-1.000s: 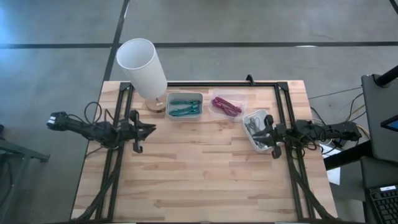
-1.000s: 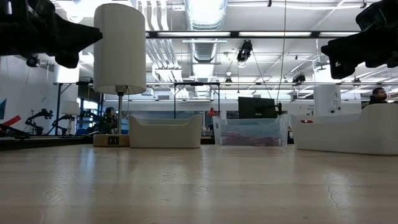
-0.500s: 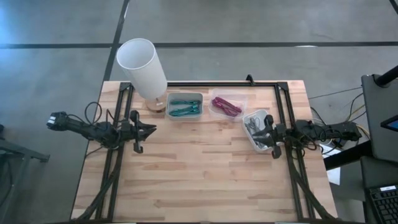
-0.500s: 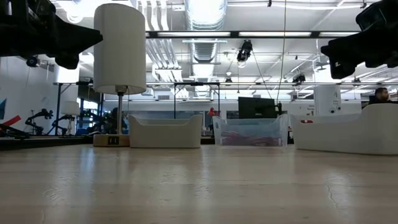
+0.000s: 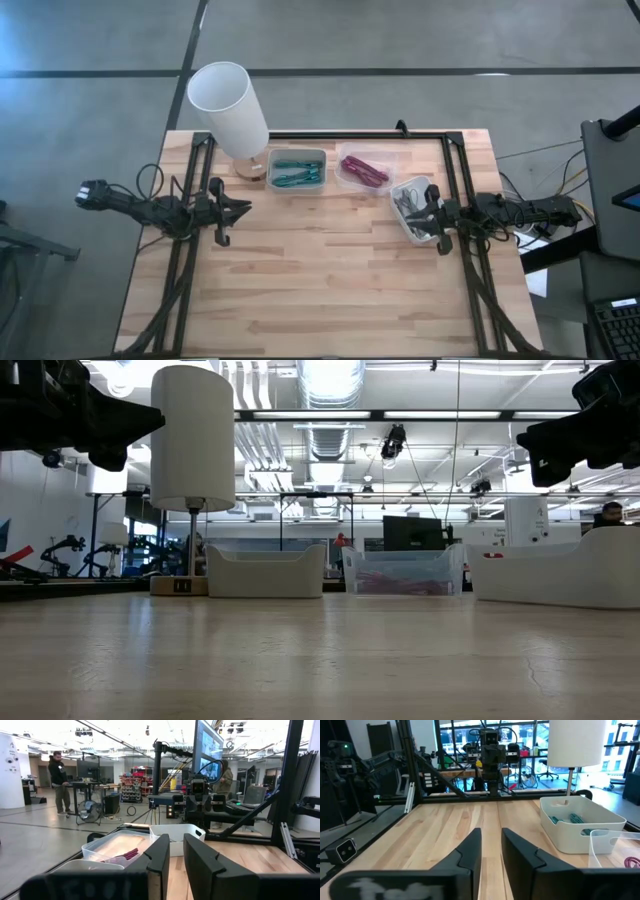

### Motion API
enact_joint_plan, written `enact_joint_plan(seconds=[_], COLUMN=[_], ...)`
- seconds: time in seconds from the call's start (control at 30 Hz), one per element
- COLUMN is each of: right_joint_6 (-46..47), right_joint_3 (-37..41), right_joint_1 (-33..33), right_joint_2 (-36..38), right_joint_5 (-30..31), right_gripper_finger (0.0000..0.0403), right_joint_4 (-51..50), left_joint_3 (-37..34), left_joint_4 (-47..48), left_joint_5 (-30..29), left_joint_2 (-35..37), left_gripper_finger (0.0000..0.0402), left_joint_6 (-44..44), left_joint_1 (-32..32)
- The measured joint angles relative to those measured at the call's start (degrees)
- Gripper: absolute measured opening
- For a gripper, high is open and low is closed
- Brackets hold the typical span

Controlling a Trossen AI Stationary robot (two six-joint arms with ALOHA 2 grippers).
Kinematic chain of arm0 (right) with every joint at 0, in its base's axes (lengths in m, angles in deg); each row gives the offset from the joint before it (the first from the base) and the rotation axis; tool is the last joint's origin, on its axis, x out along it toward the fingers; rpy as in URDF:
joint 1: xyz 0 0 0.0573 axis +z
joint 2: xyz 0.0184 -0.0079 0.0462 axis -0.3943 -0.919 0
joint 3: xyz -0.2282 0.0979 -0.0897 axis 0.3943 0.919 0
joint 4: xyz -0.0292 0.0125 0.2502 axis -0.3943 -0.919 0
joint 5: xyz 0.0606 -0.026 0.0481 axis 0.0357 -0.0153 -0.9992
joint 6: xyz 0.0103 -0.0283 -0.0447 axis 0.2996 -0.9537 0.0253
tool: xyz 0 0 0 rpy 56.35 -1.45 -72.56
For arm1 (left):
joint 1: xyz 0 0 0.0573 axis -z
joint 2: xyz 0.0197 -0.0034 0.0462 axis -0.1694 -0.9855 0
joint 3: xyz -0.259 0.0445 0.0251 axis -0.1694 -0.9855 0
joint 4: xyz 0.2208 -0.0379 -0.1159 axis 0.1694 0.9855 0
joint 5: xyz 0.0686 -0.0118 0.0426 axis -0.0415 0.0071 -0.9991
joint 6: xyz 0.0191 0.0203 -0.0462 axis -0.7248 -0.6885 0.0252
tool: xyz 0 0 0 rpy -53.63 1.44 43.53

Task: Pick & Place USB Port
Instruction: Return to Home Position

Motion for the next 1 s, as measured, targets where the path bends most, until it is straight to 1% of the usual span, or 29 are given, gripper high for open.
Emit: enact_joint_plan(seconds=[0.47, 1.0], right_joint_6=[0.0, 0.0], right_joint_3=[0.0, 0.0], right_joint_1=[0.0, 0.0], right_joint_2=[0.0, 0.0], right_joint_5=[0.0, 0.0], right_gripper_finger=[0.0091, 0.0068], right_joint_4=[0.0, 0.0], left_joint_3=[0.0, 0.0], left_joint_4=[0.0, 0.0], left_joint_5=[0.0, 0.0], left_joint_2=[0.0, 0.0], left_gripper_finger=[0.0060, 0.0060], left_joint_6=[0.0, 0.0], left_joint_1=[0.0, 0.0])
